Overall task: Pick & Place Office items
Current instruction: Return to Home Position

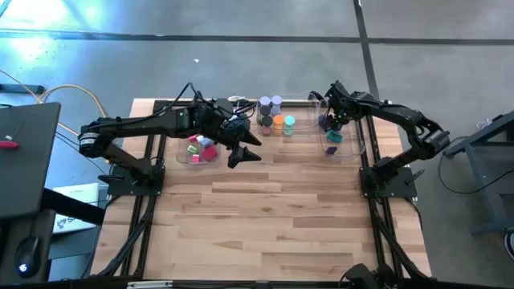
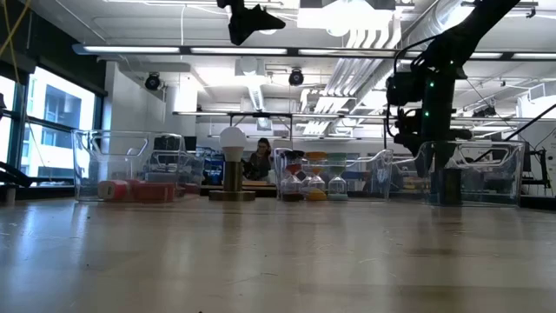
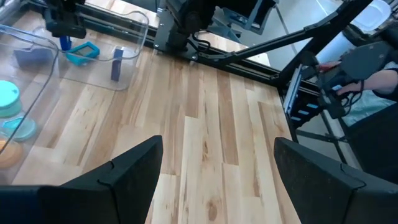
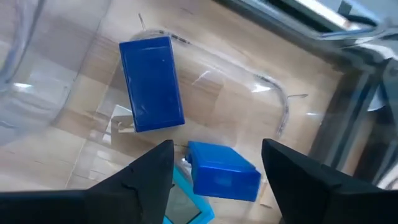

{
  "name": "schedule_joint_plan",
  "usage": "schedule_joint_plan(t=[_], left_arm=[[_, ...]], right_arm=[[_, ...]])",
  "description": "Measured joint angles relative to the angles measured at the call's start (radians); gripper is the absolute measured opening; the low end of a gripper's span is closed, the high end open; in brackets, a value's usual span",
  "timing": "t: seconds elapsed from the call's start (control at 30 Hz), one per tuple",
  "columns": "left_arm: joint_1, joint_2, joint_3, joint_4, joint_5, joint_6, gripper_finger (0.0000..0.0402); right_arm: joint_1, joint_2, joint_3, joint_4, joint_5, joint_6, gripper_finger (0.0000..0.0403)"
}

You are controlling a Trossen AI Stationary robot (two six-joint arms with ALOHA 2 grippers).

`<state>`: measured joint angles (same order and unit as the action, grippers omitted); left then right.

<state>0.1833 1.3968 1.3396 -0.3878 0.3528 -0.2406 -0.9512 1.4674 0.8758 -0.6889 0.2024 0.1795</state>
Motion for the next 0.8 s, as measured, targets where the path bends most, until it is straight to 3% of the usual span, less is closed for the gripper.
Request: schedule_joint_plan(t=[0.27, 0.37, 0.43, 0.63, 0.8], left_arm=[[0.0, 0.0, 0.0, 0.0, -0.021, -0.001, 0.0301], [0.0, 0.0, 0.0, 0.004, -0.058, 0.002, 0.0301], [0.0, 0.0, 0.0, 0.004, -0.074, 0.012, 0.0301], [0.0, 0.0, 0.0, 0.006, -0.095, 0.059, 0.03], [0.0, -0.003, 0.0, 0.013, -0.066, 0.071, 0.03]], right_arm=[[0.0, -0.127, 0.0, -0.005, 0.0, -0.024, 0.0233], [0.006, -0.219, 0.0, -0.018, -0.068, -0.012, 0.0233], [0.015, -0.292, 0.004, -0.023, -0.199, 0.028, 0.0233], [0.058, -0.529, 0.013, 0.043, -0.796, 0.053, 0.0233], [0.154, -0.686, 0.014, 0.218, -1.047, 0.213, 0.0233]])
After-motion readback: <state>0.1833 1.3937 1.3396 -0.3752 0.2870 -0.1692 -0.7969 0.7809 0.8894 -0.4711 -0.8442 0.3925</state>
